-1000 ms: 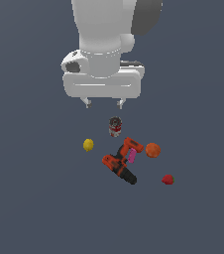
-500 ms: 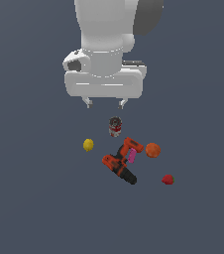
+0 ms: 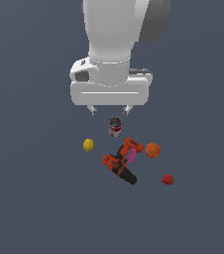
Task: Pick up a designated object from a clutter of objects.
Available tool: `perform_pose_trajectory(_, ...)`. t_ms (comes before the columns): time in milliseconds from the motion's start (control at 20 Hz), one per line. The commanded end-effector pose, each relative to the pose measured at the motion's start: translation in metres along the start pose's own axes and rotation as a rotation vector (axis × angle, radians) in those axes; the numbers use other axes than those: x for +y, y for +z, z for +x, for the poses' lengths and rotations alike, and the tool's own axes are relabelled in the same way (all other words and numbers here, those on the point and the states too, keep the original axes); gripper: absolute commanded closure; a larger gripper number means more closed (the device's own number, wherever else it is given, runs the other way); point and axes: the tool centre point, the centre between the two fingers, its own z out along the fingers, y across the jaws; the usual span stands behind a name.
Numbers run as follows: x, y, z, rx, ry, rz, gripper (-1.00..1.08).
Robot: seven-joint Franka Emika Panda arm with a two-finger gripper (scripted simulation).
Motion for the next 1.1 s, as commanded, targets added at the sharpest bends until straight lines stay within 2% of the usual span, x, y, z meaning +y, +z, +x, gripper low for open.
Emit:
perform_pose_trajectory(0, -0.008, 0.008, 0.008, -0.003, -0.041, -0.004, -0.92)
perform_pose_trajectory(350, -0.045, 0.042, 0.04, -0.015, -0.211, -0.015, -0.92)
perform_pose_trajectory(700, -0.098, 0.092, 0.072, -0.029, -0.428, -0.017, -0.92)
perform_pose_trajectory(1050, -0.155, 0.149, 0.092, -0.04, -0.641, -0.007, -0.92)
